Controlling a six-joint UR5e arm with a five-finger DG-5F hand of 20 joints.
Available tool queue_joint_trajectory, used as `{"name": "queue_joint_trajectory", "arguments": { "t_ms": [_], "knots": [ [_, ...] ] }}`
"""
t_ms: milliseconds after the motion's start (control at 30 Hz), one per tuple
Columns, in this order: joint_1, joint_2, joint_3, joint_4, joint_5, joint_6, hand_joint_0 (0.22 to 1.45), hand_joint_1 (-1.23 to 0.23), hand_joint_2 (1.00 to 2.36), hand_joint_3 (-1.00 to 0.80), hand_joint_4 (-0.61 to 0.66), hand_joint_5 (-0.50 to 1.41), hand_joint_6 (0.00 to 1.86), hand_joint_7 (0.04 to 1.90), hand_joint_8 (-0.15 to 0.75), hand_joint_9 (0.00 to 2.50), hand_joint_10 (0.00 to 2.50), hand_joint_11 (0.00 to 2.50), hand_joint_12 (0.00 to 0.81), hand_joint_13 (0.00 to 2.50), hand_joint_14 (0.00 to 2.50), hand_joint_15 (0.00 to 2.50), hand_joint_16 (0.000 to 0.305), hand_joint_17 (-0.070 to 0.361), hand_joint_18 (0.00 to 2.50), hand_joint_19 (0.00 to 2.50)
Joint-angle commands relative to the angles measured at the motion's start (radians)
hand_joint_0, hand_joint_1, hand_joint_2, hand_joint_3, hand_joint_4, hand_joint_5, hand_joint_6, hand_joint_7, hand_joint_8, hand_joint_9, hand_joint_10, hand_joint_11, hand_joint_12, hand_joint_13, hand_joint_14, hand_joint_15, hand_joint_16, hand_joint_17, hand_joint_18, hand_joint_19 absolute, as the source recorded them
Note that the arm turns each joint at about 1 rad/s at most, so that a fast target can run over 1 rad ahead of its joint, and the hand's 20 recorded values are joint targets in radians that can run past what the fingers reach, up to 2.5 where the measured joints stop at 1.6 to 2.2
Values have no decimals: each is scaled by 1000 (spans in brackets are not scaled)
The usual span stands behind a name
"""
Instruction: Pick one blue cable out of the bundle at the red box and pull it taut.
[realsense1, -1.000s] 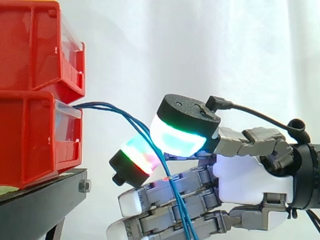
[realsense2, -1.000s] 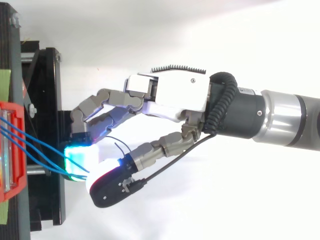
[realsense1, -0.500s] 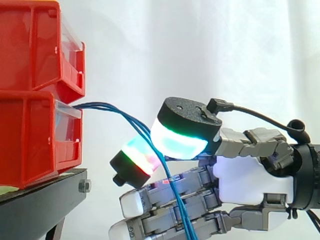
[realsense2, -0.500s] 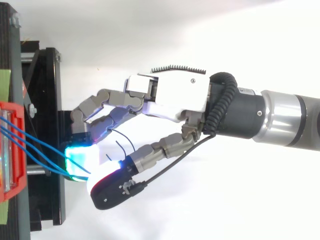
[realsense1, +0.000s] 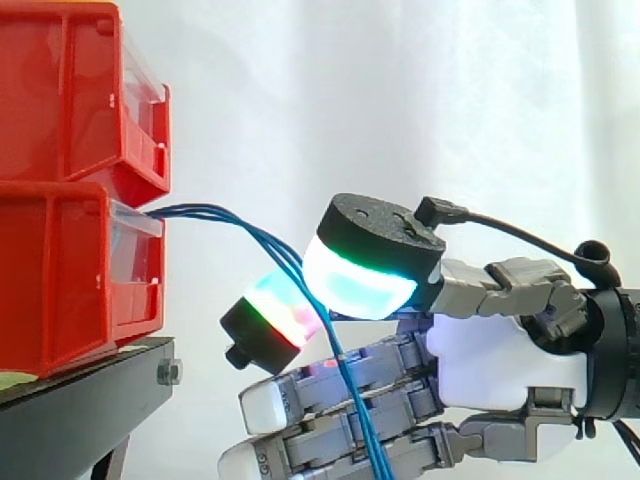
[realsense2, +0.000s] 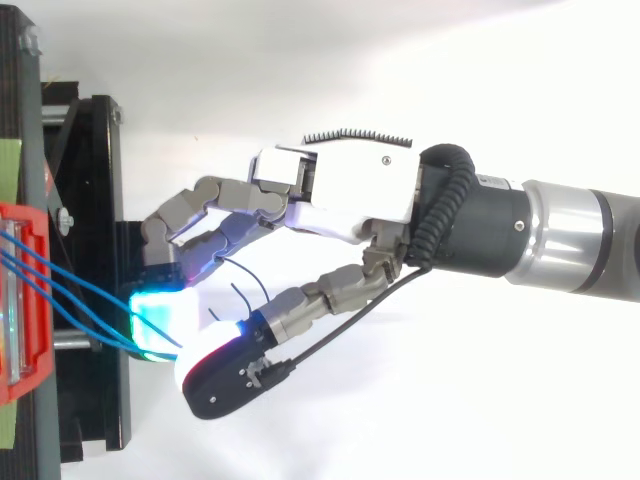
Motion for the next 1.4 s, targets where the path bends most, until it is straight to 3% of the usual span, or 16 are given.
{"name": "queue_joint_trajectory", "arguments": {
  "t_ms": [0,367,633,867,1100,1367],
  "knots": [
    [-1,0,-1,0,-1,0,833,-922,1001,-483,-225,-211,937,976,214,780,9,493,325,621,5,157,36,81,558,116],
    [-1,0,-1,0,-1,2,604,-1043,1000,-500,-171,-219,953,975,209,745,11,574,326,612,6,174,36,82,558,98],
    [1,0,1,1,0,2,479,-891,1000,-500,-117,-215,955,897,253,796,9,625,361,620,6,212,44,98,550,165],
    [-1,0,1,0,0,2,474,-774,1000,-500,-93,-202,936,921,269,847,8,626,372,637,7,232,45,101,544,214],
    [-4,0,1,4,0,0,617,-793,1000,-499,-93,-188,925,998,250,877,12,637,348,672,8,250,40,89,569,257],
    [-7,0,-1,4,-4,-3,655,-834,1015,-264,-113,-180,931,1068,260,903,11,643,348,716,10,261,40,90,626,261]
  ]
}}
